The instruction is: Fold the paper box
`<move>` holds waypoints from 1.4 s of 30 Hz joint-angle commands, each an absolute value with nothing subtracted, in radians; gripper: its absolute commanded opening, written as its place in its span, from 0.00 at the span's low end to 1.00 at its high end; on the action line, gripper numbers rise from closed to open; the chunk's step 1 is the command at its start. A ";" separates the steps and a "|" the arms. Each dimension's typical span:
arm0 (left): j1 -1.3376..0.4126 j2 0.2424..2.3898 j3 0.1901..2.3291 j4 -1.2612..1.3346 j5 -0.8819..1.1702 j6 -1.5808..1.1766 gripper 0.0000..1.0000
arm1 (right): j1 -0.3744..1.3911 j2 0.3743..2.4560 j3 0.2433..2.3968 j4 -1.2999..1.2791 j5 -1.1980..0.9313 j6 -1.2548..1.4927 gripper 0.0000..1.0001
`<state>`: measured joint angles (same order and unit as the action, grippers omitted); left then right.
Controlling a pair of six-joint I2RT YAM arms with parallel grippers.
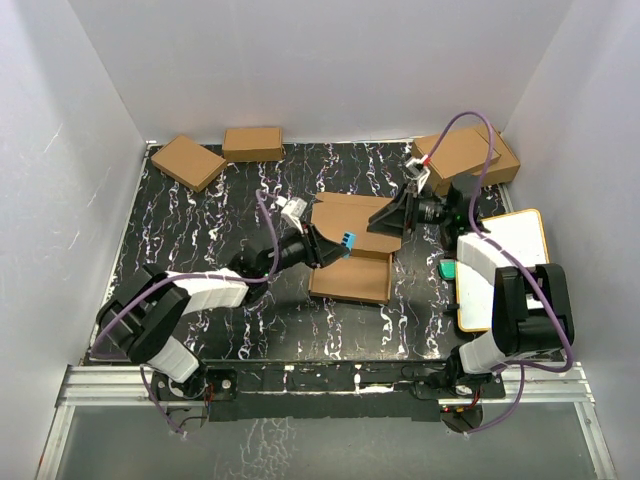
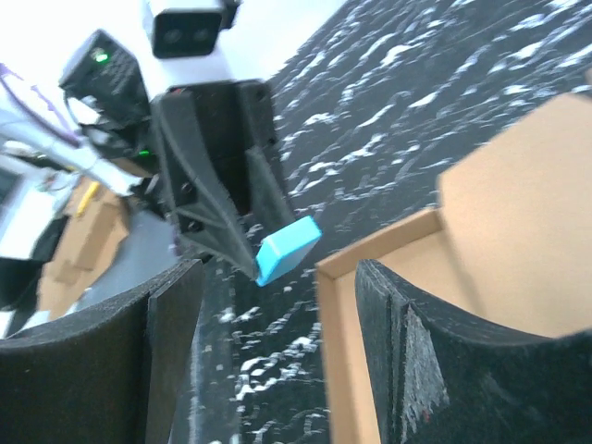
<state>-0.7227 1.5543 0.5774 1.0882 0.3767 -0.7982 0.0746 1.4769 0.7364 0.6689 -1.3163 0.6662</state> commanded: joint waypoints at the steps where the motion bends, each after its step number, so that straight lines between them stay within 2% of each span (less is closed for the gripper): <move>1: -0.757 1.476 0.712 0.536 0.267 -0.500 0.00 | -0.039 1.495 0.899 0.189 -1.315 0.223 0.70; 8: -0.826 1.564 0.923 0.075 0.121 -0.291 0.01 | -0.092 1.464 0.860 0.214 -1.245 0.216 0.70; 12: -0.862 1.666 1.028 -0.061 0.100 -0.238 0.13 | -0.095 1.478 0.865 0.197 -1.219 0.204 0.69; 20: -0.888 1.802 1.136 -0.119 0.053 -0.220 0.31 | -0.099 1.486 0.871 0.170 -1.204 0.182 0.69; 26: -0.892 1.746 1.128 -0.066 -0.005 -0.252 0.66 | -0.100 1.489 0.874 0.156 -1.200 0.161 0.69; 29: -0.891 1.654 1.064 0.012 -0.032 -0.265 0.78 | -0.100 1.488 0.876 0.145 -1.197 0.143 0.69; 32: -0.885 1.547 0.966 0.130 -0.069 -0.268 0.95 | -0.100 1.486 0.879 0.137 -1.194 0.128 0.69; 36: -0.833 1.400 0.833 0.279 -0.113 -0.322 0.97 | -0.100 1.481 0.889 0.096 -1.170 0.077 0.69; 42: -0.583 1.346 0.766 0.392 0.213 -0.456 0.97 | -0.104 1.477 0.903 0.053 -1.139 0.023 0.70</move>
